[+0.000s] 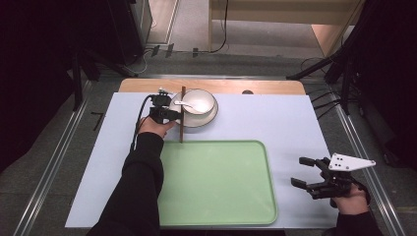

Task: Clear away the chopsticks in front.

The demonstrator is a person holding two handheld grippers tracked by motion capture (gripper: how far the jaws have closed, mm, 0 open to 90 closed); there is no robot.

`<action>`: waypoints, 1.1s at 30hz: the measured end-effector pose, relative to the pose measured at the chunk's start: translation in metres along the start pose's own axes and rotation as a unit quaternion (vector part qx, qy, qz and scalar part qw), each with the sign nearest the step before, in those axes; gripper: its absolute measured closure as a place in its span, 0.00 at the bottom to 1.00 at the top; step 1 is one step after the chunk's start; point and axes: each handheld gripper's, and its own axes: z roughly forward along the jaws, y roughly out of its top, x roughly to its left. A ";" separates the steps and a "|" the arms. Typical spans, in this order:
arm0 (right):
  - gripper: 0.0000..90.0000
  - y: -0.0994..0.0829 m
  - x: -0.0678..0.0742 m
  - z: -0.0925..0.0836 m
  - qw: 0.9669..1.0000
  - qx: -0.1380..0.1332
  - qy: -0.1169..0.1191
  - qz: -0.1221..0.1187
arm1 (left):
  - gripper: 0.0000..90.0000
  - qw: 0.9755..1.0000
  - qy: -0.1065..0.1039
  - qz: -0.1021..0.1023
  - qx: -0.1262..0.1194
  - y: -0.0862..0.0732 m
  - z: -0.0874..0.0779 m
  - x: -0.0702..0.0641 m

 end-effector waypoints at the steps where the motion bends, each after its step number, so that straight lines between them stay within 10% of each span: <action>1: 0.18 0.000 0.000 0.000 1.000 0.000 0.000 0.000 | 0.75 1.000 0.001 -0.004 0.001 0.000 0.002 -0.001; 24: 0.18 0.000 0.001 0.000 1.000 0.002 0.006 -0.003 | 0.95 0.995 0.000 -0.096 0.008 0.003 0.014 0.007; 33: 0.18 0.000 0.001 0.000 1.000 0.001 0.005 -0.003 | 0.96 0.994 -0.008 -0.110 -0.006 0.006 -0.008 0.019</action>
